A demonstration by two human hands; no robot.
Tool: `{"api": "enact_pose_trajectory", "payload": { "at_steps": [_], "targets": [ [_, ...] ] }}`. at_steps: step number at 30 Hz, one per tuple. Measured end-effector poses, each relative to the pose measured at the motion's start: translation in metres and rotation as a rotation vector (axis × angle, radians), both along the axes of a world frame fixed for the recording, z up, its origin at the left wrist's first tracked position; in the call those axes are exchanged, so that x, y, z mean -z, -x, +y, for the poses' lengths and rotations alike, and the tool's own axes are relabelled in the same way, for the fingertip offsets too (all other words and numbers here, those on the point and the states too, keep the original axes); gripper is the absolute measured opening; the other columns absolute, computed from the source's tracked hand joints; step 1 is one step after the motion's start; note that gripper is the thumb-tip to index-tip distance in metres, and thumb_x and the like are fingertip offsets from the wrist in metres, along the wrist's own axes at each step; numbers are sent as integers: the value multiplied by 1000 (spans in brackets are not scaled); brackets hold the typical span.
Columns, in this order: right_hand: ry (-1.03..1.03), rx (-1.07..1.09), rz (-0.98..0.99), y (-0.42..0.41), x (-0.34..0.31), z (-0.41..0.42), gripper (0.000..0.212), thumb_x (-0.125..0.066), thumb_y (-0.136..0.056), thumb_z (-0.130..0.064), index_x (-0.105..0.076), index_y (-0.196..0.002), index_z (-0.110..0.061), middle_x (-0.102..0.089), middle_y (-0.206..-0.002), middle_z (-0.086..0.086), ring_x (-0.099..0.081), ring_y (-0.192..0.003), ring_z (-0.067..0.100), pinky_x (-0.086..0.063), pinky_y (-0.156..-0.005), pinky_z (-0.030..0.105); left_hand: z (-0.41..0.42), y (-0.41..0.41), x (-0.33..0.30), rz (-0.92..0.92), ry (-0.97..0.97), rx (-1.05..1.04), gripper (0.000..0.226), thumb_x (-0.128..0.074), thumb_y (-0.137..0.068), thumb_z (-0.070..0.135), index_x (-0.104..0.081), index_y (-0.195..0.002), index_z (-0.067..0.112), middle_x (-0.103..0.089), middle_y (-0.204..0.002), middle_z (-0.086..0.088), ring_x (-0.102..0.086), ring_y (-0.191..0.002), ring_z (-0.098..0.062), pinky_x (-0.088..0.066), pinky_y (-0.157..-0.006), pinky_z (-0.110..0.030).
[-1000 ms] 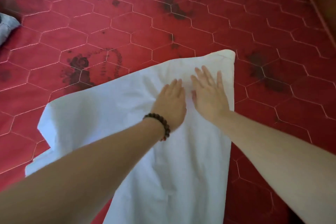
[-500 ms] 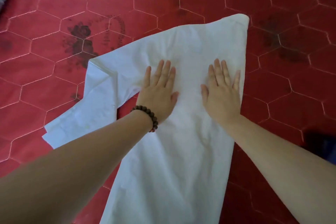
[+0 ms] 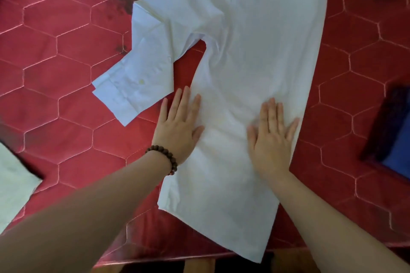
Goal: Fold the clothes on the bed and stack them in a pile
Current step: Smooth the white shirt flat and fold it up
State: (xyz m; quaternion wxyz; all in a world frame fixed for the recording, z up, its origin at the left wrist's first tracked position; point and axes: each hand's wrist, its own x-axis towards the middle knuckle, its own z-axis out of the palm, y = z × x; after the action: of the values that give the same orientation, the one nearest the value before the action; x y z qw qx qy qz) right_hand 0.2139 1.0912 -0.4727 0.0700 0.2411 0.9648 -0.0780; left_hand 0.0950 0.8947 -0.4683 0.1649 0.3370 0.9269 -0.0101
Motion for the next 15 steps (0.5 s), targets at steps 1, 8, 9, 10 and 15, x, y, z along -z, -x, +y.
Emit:
{"api": "enact_pose_trajectory", "payload": {
  "at_steps": [1,8,9,10,15],
  "targets": [
    [18,-57,23,-8,0,-22,61,-29,-100,-38,-19,-153,-8,-13,-161,6,-9,-150,21,-4,-118,60,-2,-13,0,-13,-15,77,65,-18,-99,49,-1,-154,20,1,-162,-13,1,-150,-29,-8,-120,-51],
    [33,-34,-62,-89,11,-81,61,-26,-100,-42,-21,-153,-13,-15,-161,3,-12,-149,20,-4,-118,57,-62,-62,9,-33,54,245,68,-9,-99,58,-3,-155,21,3,-162,-7,5,-149,-24,-6,-121,-49],
    [32,46,-88,-106,10,-77,62,-23,-100,-44,-18,-154,-14,-13,-162,3,-9,-150,19,-3,-119,57,-70,-62,9,-27,64,242,69,-7,-98,59,-2,-155,20,4,-162,-7,6,-149,-24,-5,-121,-48],
    [31,105,-113,-123,8,-75,62,-21,-101,-45,-16,-155,-14,-12,-162,3,-8,-150,20,-4,-119,58,-77,-62,9,-23,74,241,70,-6,-98,60,0,-155,19,6,-162,-7,7,-149,-24,-4,-121,-48],
    [9,253,-207,-161,-11,-84,65,-20,-101,-45,-20,-152,-5,-15,-161,11,-10,-149,25,-10,-116,63,-91,-69,1,-9,79,211,68,-9,-101,54,-4,-155,13,5,-162,-7,7,-149,-24,-1,-121,-49]
  ]
}}
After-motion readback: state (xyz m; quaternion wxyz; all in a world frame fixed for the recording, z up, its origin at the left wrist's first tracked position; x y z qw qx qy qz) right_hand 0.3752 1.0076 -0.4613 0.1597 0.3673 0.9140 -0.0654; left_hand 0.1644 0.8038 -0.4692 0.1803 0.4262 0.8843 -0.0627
